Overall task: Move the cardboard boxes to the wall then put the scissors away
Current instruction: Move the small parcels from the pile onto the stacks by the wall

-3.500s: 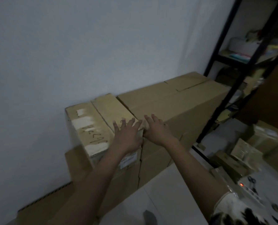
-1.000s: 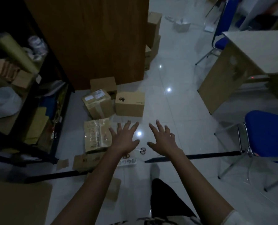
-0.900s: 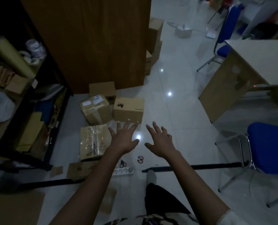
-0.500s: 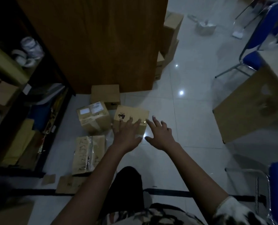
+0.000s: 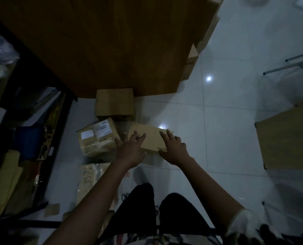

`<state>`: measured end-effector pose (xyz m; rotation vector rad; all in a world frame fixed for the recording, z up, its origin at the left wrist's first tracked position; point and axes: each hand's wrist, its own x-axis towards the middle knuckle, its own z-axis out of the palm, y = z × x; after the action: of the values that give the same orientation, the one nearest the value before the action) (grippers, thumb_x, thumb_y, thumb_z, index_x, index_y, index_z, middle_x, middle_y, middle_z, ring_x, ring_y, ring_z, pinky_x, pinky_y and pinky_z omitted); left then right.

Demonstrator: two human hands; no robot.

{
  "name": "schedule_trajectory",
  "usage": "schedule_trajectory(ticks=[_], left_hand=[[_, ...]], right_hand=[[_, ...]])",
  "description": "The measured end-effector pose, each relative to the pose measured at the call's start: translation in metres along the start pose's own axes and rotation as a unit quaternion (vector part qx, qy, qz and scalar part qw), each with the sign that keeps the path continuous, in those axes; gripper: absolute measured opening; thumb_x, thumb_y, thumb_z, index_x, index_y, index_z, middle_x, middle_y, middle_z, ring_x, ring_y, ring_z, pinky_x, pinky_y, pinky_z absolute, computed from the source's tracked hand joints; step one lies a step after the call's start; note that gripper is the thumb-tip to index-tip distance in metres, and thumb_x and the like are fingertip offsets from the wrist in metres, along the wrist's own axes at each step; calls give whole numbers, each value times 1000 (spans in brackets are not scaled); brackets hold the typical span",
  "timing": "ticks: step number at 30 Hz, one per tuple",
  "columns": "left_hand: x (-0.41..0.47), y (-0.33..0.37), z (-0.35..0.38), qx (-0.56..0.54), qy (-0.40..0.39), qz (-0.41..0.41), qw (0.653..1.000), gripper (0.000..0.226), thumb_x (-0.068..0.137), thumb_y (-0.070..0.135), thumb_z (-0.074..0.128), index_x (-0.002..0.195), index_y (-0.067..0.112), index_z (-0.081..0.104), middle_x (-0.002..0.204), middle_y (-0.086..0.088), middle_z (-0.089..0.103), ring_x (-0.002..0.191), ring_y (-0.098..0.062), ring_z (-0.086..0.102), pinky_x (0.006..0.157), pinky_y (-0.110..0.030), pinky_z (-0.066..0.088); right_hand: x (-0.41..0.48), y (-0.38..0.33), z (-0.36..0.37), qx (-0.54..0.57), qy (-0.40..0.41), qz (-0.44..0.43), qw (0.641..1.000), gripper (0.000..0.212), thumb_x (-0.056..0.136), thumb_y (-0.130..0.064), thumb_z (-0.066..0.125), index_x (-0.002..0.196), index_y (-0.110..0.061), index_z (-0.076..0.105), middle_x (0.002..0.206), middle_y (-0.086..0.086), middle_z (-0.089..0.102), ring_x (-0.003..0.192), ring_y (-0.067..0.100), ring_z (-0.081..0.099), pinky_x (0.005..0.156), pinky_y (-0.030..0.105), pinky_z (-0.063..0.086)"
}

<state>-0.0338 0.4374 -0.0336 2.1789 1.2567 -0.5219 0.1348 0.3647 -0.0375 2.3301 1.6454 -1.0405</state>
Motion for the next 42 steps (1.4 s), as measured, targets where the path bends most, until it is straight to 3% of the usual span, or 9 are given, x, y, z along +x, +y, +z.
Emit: schedule_trajectory(ticks=[4, 7, 16, 20, 25, 29, 33, 37, 42], left_hand=[[66, -22, -6, 19, -35, -18, 999, 75, 94, 42, 52, 154, 35, 7, 163, 1, 0, 147, -40, -5, 113, -62, 15], [105, -27, 4, 58, -55, -32, 996, 76, 96, 43, 50, 154, 35, 2, 163, 0, -2, 147, -39, -2, 114, -63, 8], [227, -65, 100, 147, -103, -40, 983, 88, 93, 49, 51, 153, 33, -11, 162, -5, -8, 146, -42, 5, 116, -58, 12], [268, -93, 149, 167, -118, -54, 977, 97, 90, 55, 55, 151, 32, -17, 160, -7, -19, 146, -43, -2, 118, -54, 9], [306, -124, 205, 196, -103, -49, 974, 111, 81, 62, 63, 150, 34, -20, 156, -8, -31, 144, -46, -13, 114, -64, 7], [323, -146, 234, 201, -101, -37, 974, 115, 81, 58, 66, 145, 38, -27, 157, -6, -30, 144, -46, -15, 111, -69, 11], [331, -164, 250, 148, -87, -15, 985, 116, 83, 41, 70, 141, 40, -30, 154, -1, -34, 142, -46, -19, 112, -64, 15], [342, -159, 240, 78, -62, 22, 995, 99, 89, 19, 66, 150, 37, -10, 147, 7, -36, 142, -49, -16, 113, -56, 21], [382, -133, 216, 46, -26, 96, 994, 79, 89, 18, 67, 153, 28, 21, 158, 0, -20, 144, -47, -3, 116, -52, 17]], right_hand=[[67, 7, -2, 38, -30, 11, 999, 82, 94, -42, 57, 156, -28, 5, 164, 5, 3, 138, 42, 30, 105, 53, 33], [100, 24, 12, 41, -52, 19, 998, 84, 93, -44, 56, 156, -30, 2, 164, 5, 5, 136, 41, 33, 105, 53, 33], [199, 99, 89, -31, -90, 13, 995, 93, 90, -50, 58, 154, -37, -8, 164, 4, 7, 134, 39, 36, 102, 50, 36], [244, 114, 137, -68, -96, -26, 993, 99, 88, -53, 61, 153, -38, -12, 164, 3, -1, 144, 43, 18, 106, 54, 32], [291, 123, 200, -105, -148, -82, 980, 106, 85, -55, 63, 152, -36, -16, 163, 4, -15, 146, 47, -8, 109, 65, 21], [309, 132, 242, -141, -155, -85, 974, 110, 84, -54, 65, 151, -35, -20, 159, 5, -29, 141, 50, -21, 106, 74, 15], [313, 154, 264, -157, -101, -91, 978, 108, 89, -35, 66, 147, -43, -25, 156, -2, -35, 141, 46, -26, 102, 77, 18], [319, 178, 257, -136, -84, -96, 982, 107, 85, -37, 66, 146, -49, -21, 156, -6, -35, 144, 38, -26, 100, 75, 26], [336, 218, 228, -103, -50, -77, 990, 110, 80, -41, 70, 145, -50, -17, 159, -3, -29, 145, 38, -23, 100, 66, 37]])
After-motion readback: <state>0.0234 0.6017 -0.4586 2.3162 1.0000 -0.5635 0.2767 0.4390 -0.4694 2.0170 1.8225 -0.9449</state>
